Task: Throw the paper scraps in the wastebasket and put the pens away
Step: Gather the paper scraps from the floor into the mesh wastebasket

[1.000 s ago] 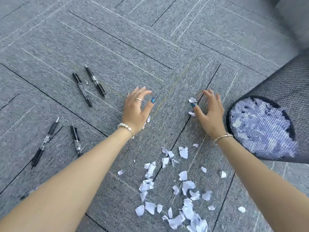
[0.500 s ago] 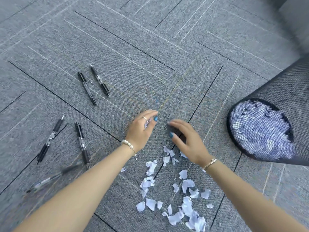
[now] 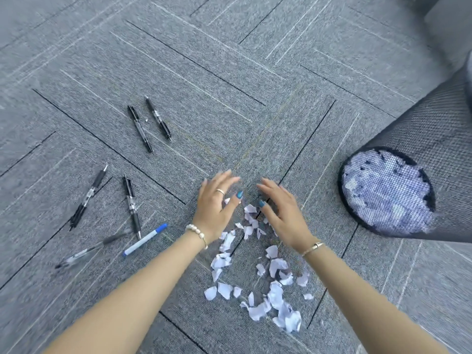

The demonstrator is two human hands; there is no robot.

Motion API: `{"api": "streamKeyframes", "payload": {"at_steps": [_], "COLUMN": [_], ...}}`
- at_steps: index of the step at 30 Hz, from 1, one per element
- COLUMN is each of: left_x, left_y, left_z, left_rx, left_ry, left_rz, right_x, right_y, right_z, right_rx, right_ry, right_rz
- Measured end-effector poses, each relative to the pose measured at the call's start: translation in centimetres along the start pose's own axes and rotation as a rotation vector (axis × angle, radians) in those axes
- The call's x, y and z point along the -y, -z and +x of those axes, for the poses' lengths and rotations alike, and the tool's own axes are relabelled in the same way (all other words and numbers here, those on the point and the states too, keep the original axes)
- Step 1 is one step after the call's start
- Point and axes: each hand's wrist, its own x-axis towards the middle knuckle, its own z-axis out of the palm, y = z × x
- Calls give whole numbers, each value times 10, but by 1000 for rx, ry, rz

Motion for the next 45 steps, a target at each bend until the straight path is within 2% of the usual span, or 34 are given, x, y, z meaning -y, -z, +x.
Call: {"api": "streamKeyframes", "payload": {"at_steps": [2, 8, 10, 16, 19, 23, 26, 29, 32, 37, 41, 45], "left_x": [9, -5, -11, -9, -1, 8, 10, 14, 12, 0, 3, 2], "left_y": [1, -8, -14, -13, -6, -4, -5, -10, -12, 5, 9, 4], "left_z": [-4, -49, -65, -79, -73, -54, -41, -35, -30, -32, -43, -50], "left_rx": [24, 145, 170, 234, 248, 208, 223, 228, 225, 143, 175, 178], "left_ry": [36, -6, -40, -90, -114, -144, -176, -206, -199, -66, -143, -117], "left_rz": [69, -23, -15, -7, 54, 76, 61, 85, 35, -161, -36, -60], "right_x": [1, -1, 0, -1, -4, 6, 10, 9, 14, 21, 24, 27], "right_y": [-9, -27, -27, -14, -17, -29, -39, -43, -42, -20, 1, 15], "right_z": [-2, -58, -71, -82, -83, -64, -52, -57, -74, -108, -142, -169], "right_rx": [49, 162, 161, 18, -2, 94, 98, 37, -15, -213, -412, -342], "right_ry": [71, 236, 194, 19, 12, 85, 96, 66, -12, -244, -358, -411], "right_rz": [-19, 46, 114, 290, 145, 4, -63, -56, 53, 326, 413, 355]}}
